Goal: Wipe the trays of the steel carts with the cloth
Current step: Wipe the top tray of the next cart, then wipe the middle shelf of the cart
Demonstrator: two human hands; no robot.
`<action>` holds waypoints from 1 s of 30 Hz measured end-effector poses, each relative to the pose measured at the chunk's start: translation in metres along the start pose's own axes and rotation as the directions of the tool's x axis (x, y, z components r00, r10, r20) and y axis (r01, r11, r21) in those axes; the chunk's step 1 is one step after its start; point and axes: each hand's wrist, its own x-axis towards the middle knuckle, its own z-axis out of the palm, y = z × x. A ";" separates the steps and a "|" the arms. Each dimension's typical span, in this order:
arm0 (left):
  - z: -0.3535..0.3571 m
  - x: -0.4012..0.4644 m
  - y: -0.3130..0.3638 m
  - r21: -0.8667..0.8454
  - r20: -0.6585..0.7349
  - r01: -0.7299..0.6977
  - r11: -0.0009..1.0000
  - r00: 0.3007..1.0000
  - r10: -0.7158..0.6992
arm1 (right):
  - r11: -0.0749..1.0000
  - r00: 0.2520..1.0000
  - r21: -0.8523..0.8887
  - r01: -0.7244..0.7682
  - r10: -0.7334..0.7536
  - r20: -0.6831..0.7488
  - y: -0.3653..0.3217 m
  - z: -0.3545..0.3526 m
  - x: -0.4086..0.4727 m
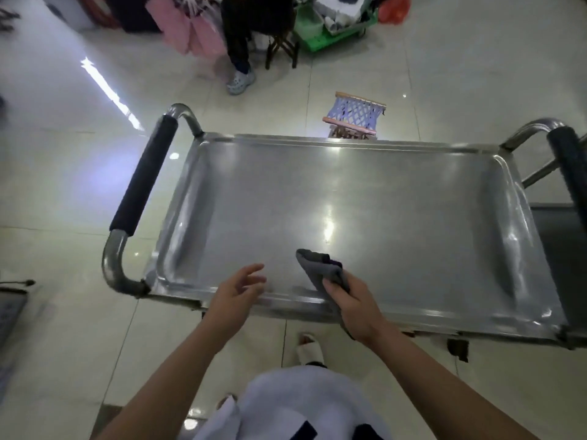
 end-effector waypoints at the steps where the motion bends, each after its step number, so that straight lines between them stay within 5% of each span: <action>1: -0.016 -0.011 -0.009 -0.024 -0.029 0.000 1.000 1.000 0.000 | 0.999 1.000 0.049 -0.007 0.006 0.031 -0.005 0.020 -0.001; 12: -0.189 -0.141 -0.117 -0.465 -0.348 -0.033 0.885 0.925 -0.149 | 0.980 0.983 0.157 -0.126 0.102 0.155 -0.042 0.253 -0.025; 17: -0.257 -0.171 -0.172 -0.609 -0.472 -0.068 0.790 0.832 -0.292 | 0.982 0.966 0.151 -0.117 0.077 0.248 -0.057 0.354 -0.033; 22: -0.300 -0.170 -0.192 -0.678 -0.468 -0.067 0.732 0.807 -0.360 | 0.982 0.925 0.109 -0.154 0.104 0.364 -0.084 0.416 -0.029; 30: -0.415 -0.101 -0.195 -0.654 -0.461 -0.024 0.756 0.805 -0.373 | 0.970 0.956 0.154 -0.187 0.144 0.254 -0.121 0.516 0.075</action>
